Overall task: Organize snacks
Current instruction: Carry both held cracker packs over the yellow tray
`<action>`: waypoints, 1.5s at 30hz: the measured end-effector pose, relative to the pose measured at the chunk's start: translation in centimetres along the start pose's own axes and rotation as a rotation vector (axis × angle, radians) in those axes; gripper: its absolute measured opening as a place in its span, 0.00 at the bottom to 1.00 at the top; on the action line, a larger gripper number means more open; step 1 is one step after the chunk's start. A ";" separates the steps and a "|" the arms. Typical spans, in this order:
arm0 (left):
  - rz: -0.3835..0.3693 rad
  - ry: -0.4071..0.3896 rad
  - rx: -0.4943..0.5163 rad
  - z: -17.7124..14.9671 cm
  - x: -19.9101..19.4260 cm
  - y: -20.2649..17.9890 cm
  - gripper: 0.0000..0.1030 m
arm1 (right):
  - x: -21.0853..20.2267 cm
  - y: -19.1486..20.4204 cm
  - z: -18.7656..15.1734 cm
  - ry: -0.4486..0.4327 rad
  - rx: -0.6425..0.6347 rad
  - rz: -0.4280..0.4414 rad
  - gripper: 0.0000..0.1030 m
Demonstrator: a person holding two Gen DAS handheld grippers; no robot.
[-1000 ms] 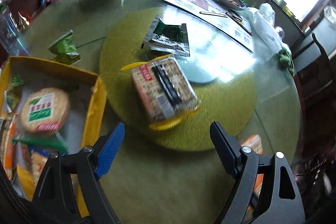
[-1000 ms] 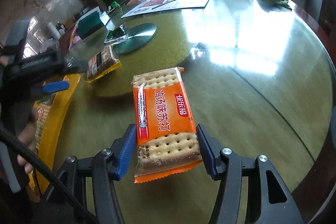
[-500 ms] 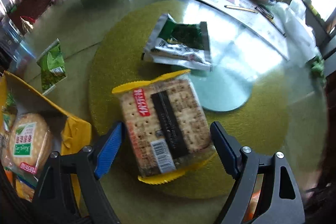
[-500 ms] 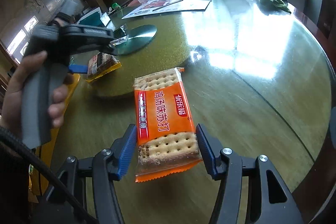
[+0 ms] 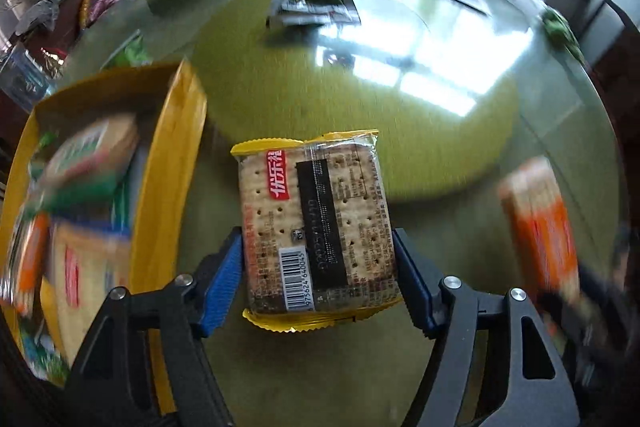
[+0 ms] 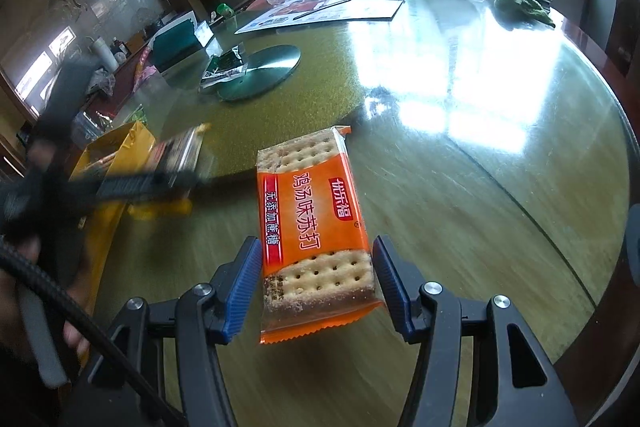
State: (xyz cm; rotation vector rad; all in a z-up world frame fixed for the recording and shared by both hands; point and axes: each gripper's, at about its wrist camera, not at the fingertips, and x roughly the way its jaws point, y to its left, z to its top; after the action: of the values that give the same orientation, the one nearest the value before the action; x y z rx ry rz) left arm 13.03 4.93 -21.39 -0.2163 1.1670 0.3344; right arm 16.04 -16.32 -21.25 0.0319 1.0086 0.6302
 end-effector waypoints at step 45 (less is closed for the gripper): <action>-0.137 -0.162 -0.012 -11.5 -5.4 0.6 0.68 | 0.8 3.4 -0.6 -0.024 -0.012 -0.019 0.54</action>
State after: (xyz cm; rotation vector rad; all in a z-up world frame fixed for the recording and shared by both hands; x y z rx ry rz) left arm 1.02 0.83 -20.74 -0.2736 0.9852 0.2339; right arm 14.28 -13.26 -21.16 0.0191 0.9808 0.6177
